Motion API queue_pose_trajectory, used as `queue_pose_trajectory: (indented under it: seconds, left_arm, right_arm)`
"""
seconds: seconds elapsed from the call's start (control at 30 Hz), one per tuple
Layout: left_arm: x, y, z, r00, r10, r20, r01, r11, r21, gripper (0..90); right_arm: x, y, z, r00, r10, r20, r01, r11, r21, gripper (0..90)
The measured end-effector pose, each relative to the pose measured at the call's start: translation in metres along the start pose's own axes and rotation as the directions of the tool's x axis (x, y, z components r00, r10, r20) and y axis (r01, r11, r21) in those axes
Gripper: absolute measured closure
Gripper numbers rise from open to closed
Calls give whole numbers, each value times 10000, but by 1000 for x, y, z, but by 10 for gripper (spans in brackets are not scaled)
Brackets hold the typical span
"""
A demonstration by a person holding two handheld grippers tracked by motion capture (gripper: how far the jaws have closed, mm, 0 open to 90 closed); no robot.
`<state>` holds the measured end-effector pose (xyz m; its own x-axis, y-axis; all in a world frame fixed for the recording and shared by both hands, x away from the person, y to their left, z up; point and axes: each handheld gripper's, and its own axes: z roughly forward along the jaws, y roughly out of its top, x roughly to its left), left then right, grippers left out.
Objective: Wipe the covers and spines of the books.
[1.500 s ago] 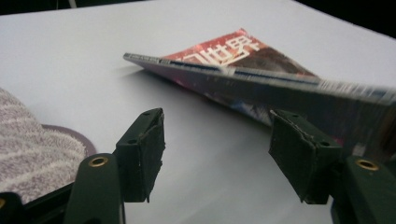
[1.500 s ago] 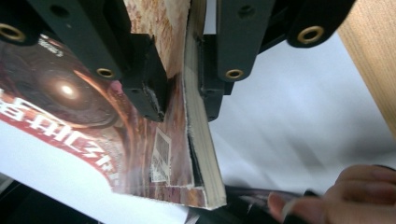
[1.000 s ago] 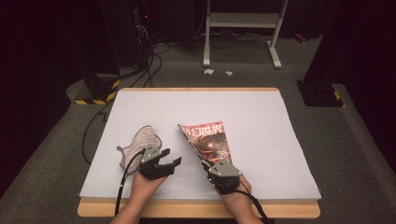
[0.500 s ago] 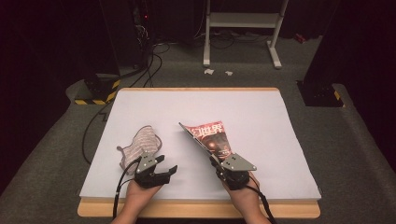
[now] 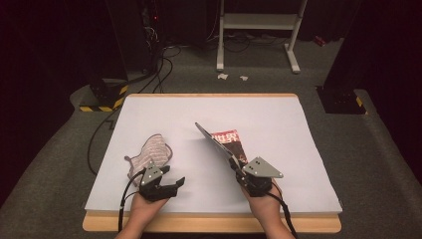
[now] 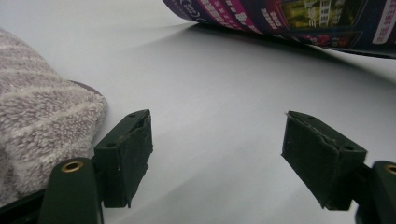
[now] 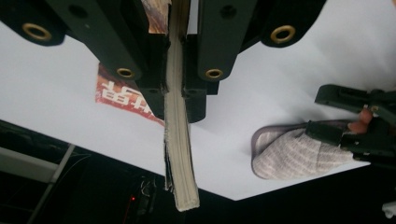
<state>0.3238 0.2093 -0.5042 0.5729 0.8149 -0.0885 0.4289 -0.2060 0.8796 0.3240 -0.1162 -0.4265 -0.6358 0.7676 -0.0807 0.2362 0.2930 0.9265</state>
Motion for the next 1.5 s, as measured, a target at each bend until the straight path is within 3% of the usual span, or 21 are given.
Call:
queue_pose_trajectory:
  seconds: [0.07,0.17,0.23,0.57,0.83,1.3,1.5]
  left_arm:
    - [-1,1,2,9999,-108,99,108,9999,-13,245]
    - [-5,2,3,9998,39,195,-38,10000,-47,245]
    - [-7,2,3,9990,-120,433,122,9999,-49,245]
    - [-6,2,1,9992,-110,377,113,9999,-87,245]
    - [-5,2,0,9987,-157,486,166,9997,-168,245]
    - [-4,4,-5,9980,-243,586,263,9991,-330,245]
    - [-3,3,-5,9984,-223,525,238,9993,-289,245]
  right_arm:
    - [-5,6,-1,9999,54,103,-53,9999,-107,843]
    - [-9,11,-3,9997,118,207,-113,9997,-231,843]
    - [-16,18,-5,9990,254,368,-236,9985,-489,844]
    - [-29,41,-9,9950,370,928,-278,9948,-981,844]
    - [-36,48,-9,9919,566,1135,-425,9915,-1231,844]
    - [-39,67,-10,9872,633,1461,-377,9844,-1717,844]
    - [-30,75,-3,9898,538,1319,-271,9802,-1963,845]
